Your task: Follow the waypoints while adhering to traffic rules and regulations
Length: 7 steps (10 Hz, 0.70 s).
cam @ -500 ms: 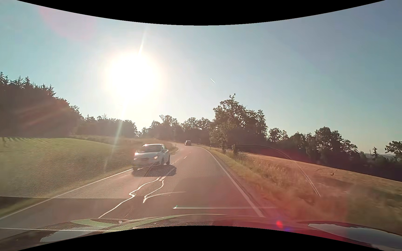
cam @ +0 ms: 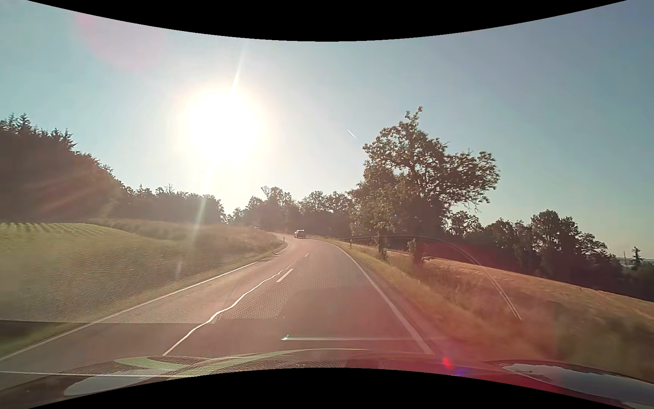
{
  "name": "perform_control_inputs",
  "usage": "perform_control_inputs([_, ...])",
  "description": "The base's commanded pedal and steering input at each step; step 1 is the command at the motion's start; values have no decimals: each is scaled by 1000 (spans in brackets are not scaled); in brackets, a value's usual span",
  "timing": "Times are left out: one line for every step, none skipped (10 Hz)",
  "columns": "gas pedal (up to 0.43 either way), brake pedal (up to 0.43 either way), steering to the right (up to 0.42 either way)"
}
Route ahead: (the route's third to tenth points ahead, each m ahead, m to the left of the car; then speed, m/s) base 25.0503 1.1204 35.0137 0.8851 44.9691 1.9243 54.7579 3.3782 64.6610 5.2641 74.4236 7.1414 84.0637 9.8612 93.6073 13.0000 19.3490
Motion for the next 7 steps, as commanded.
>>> perform_control_inputs([429,0,-12])
perform_control_inputs([429,0,-10])
perform_control_inputs([429,0,-9])
perform_control_inputs([429,0,-7])
perform_control_inputs([429,0,-8])
perform_control_inputs([429,0,-9])
perform_control_inputs([429,0,-10])
